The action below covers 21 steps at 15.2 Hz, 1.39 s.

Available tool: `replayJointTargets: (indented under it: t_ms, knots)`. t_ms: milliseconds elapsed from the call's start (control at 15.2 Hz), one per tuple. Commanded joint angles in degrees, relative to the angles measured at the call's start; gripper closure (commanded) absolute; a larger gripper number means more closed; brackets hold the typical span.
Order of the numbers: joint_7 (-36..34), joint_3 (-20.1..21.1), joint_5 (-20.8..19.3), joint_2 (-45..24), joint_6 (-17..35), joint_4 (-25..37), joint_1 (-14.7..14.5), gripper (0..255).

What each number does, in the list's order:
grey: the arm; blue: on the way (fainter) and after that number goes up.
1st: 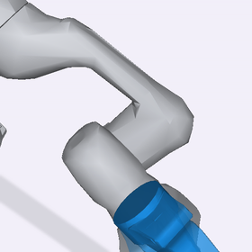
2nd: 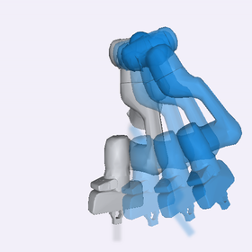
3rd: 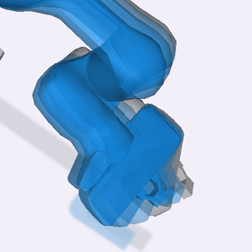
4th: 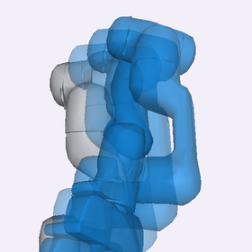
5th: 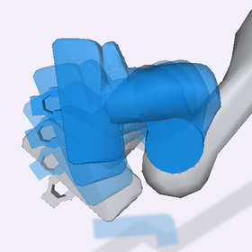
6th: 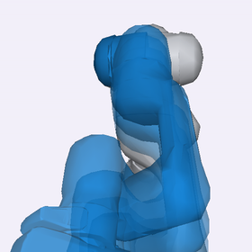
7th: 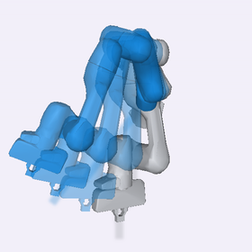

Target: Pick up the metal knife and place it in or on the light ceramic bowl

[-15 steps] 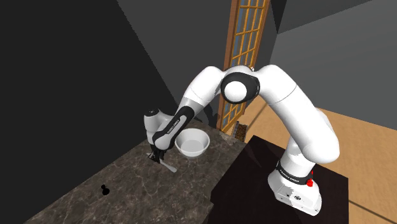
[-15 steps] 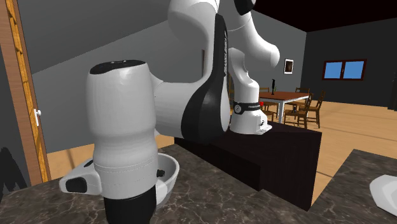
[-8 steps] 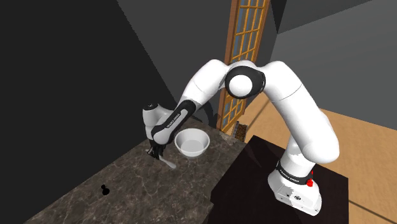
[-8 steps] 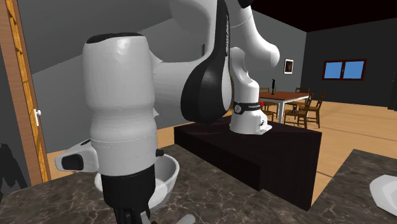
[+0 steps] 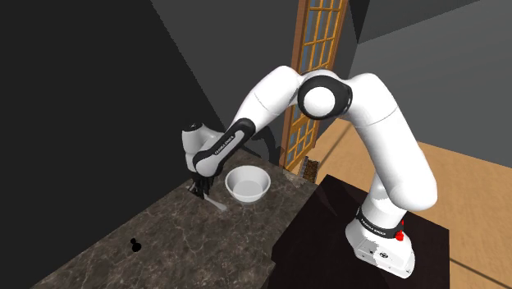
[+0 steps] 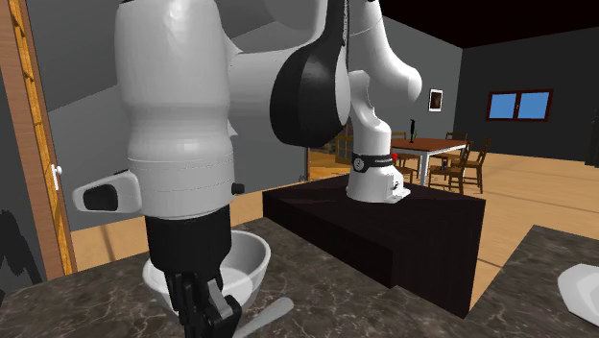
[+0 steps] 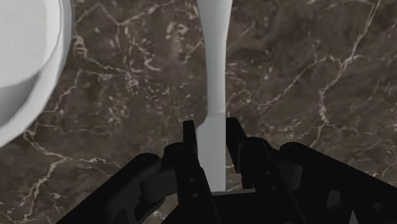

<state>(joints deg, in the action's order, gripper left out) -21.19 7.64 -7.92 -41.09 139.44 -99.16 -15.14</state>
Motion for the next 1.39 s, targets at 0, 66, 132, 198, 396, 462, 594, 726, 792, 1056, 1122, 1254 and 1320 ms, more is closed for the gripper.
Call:
replayJointTargets:
  t_ms: [0, 66, 132, 198, 396, 462, 594, 726, 792, 1056, 1122, 1254, 1320]
  knots:
    - [0.05, 0.17, 0.17, 1.27, -0.86, -0.44, 0.09, 255]
    - [0.11, 0.25, 0.25, 1.85, -1.33, -0.54, 0.15, 255]
    - [0.16, 0.33, 0.34, 2.42, -1.81, -0.64, 0.21, 255]
    - [0.22, 0.41, 0.43, 2.99, -2.29, -0.72, 0.27, 255]
    - [0.38, 0.64, 0.71, 4.64, -3.77, -0.88, 0.43, 255]
    - [0.44, 0.72, 0.8, 5.18, -4.28, -0.91, 0.48, 255]
    - [0.56, 0.87, 0.98, 6.25, -5.3, -0.95, 0.59, 255]
    - [0.67, 1.01, 1.17, 7.26, -6.36, -0.9, 0.68, 255]
    - [0.73, 1.07, 1.26, 7.76, -6.9, -0.86, 0.73, 255]
    - [3.6, 0.89, 1.9, 12.11, -4.54, -7.5, 3.52, 255]
    - [4.62, 0.8, 2.12, 13.44, -3.79, -9.54, 4.45, 255]
    - [6.78, 0.57, 2.6, 15.97, -2.43, -13.37, 6.3, 255]
    - [7.91, 0.43, 2.85, 17.18, -1.81, -15.18, 7.24, 255]
